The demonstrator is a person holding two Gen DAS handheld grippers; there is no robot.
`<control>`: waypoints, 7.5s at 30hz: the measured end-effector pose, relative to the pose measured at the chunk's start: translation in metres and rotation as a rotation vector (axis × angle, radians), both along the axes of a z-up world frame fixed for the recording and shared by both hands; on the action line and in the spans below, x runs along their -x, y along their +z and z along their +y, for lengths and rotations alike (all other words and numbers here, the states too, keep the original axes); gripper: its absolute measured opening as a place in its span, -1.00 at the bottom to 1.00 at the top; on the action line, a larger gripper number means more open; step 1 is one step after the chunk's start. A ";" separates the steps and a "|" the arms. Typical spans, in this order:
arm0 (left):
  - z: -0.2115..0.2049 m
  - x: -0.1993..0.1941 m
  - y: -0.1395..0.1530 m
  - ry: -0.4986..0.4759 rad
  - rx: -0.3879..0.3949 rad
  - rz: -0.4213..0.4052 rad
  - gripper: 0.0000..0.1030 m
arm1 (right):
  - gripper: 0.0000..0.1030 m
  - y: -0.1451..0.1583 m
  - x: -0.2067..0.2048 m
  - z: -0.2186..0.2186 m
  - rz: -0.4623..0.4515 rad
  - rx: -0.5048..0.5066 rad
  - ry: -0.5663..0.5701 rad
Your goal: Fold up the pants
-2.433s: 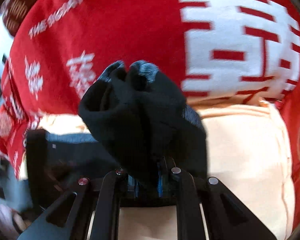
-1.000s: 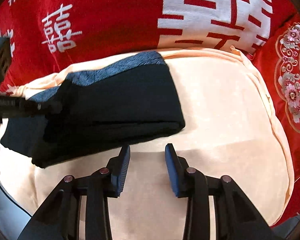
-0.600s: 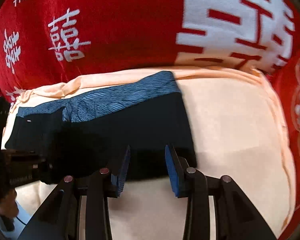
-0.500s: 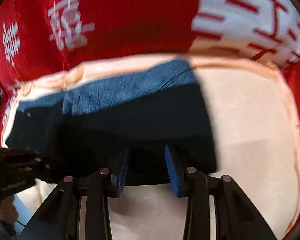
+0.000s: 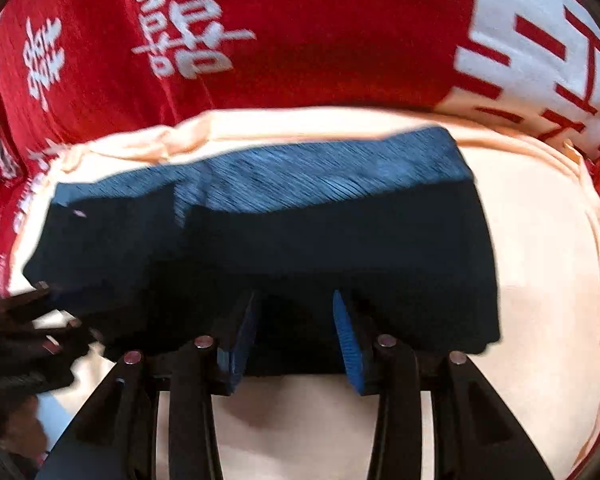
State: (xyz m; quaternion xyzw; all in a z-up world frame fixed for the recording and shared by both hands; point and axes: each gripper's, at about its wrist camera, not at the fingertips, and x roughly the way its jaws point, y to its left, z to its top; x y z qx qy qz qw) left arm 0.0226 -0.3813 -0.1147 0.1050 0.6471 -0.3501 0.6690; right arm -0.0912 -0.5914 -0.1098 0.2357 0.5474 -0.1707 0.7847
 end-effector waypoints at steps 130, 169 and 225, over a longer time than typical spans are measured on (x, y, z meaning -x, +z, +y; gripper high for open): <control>0.113 -0.043 -0.002 -0.038 -0.232 -0.693 -0.33 | -0.66 -0.031 -0.330 0.259 0.438 -0.366 0.678; -0.184 0.200 0.006 -0.606 -0.149 -0.639 -0.28 | -0.59 -0.048 0.050 -0.119 -0.130 -0.704 -0.141; -0.066 0.021 -0.003 0.119 -0.242 -0.182 0.64 | 0.06 0.002 0.045 -0.048 0.162 -0.051 -0.040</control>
